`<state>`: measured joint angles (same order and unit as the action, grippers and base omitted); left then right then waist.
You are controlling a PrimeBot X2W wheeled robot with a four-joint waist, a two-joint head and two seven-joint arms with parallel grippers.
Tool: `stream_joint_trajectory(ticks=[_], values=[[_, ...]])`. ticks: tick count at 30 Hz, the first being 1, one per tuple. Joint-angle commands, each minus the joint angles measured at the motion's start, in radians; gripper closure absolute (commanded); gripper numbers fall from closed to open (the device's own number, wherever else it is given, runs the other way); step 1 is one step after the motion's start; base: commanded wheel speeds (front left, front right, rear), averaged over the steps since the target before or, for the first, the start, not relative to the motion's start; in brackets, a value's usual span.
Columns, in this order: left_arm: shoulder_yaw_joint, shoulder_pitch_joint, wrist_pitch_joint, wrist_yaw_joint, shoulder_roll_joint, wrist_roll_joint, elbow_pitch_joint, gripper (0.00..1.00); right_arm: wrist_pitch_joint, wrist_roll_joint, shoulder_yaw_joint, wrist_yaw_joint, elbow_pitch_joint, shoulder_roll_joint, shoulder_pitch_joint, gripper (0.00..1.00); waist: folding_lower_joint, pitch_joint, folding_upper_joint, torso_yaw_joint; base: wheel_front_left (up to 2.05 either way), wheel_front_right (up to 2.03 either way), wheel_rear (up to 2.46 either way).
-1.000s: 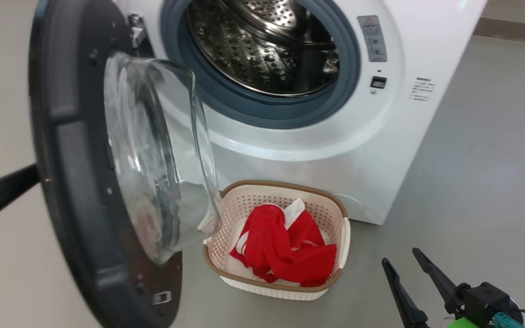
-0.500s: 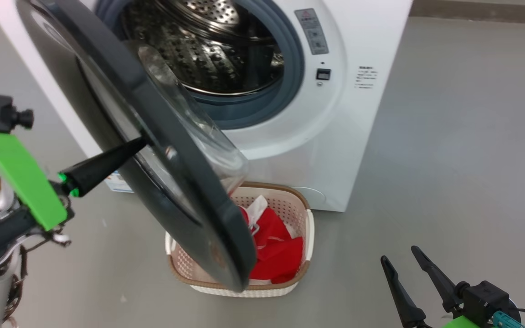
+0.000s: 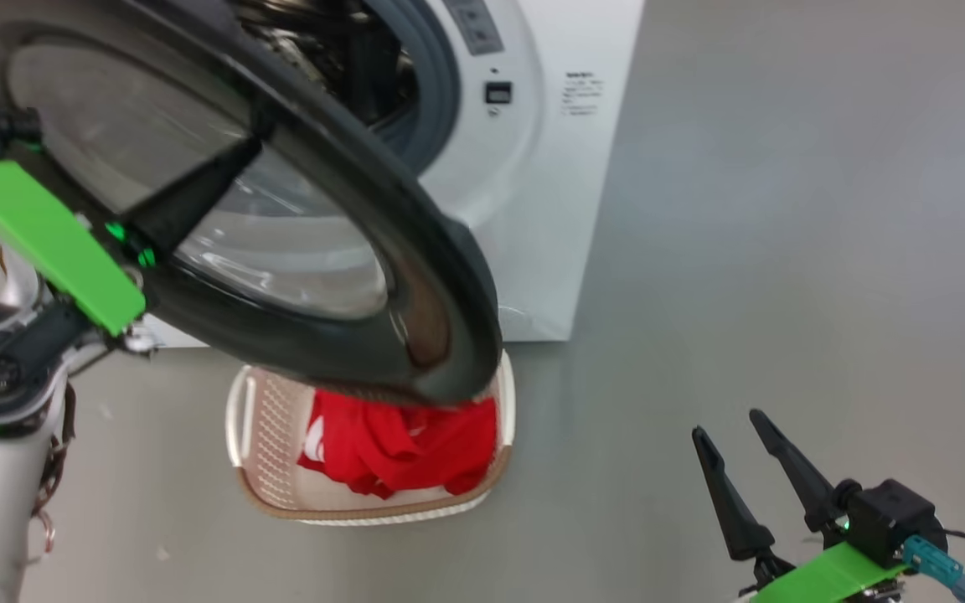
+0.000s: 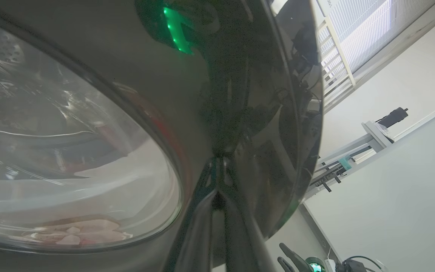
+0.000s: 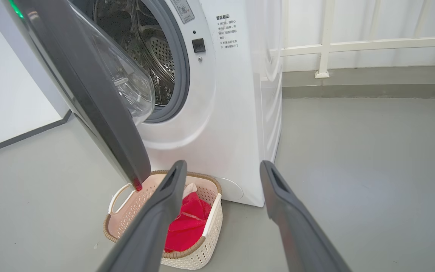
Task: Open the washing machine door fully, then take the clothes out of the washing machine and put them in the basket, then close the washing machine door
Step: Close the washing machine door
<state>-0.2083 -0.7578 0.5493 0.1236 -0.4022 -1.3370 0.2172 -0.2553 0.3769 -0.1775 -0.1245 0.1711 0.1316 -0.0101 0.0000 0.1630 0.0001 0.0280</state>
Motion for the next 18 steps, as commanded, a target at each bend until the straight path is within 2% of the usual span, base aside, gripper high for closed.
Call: stream_joint_trajectory(ticks=[1,12,18], values=[[0.028,-0.06,-0.02,0.007,-0.046,0.01,-0.014,1.0,-0.006,0.008,-0.019,-0.006,-0.026,0.007,0.036,0.0,0.0,0.041,-0.0001,-0.043,0.0,0.0,0.0],[-0.017,-0.17,-0.19,0.007,-0.08,0.021,0.099,1.0,-0.006,0.013,-0.014,-0.006,-0.025,-0.015,0.08,0.0,0.0,0.097,-0.0001,-0.131,0.0,0.0,0.0],[-0.038,-0.206,-0.269,0.007,-0.102,0.021,0.161,1.0,-0.006,0.013,-0.009,-0.006,-0.024,-0.025,0.088,0.0,0.0,0.106,-0.0001,-0.152,0.0,0.0,0.0]])
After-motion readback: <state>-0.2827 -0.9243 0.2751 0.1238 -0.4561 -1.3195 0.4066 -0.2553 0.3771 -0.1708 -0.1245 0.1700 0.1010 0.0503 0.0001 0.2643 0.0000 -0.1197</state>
